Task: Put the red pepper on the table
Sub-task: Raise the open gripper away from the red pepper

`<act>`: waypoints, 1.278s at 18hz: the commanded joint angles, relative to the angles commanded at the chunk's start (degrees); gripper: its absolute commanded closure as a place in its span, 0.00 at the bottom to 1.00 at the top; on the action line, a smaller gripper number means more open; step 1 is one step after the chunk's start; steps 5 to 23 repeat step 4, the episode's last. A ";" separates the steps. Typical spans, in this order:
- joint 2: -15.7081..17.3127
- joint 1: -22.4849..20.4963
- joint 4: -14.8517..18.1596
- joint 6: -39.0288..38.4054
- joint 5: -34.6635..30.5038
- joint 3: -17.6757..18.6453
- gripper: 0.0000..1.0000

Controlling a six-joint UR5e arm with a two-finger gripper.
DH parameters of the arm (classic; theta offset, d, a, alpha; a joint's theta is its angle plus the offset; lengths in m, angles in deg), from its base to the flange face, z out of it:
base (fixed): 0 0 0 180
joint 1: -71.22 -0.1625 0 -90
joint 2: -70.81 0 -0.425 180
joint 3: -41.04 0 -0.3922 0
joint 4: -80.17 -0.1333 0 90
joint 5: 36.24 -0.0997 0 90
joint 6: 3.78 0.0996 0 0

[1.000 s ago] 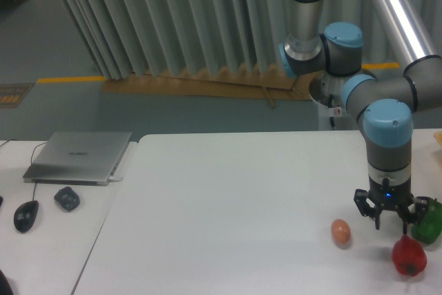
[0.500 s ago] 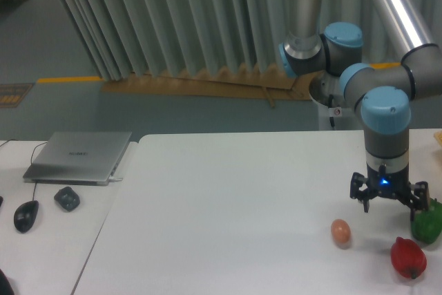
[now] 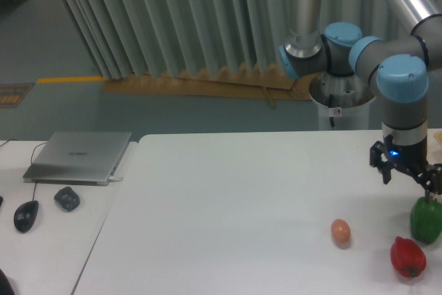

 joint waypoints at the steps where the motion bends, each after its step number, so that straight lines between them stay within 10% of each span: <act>1: 0.00 -0.09 0.09 0.61 0.09 0.09 0.00; 23: 0.00 -0.26 1.49 1.06 0.35 0.35 0.00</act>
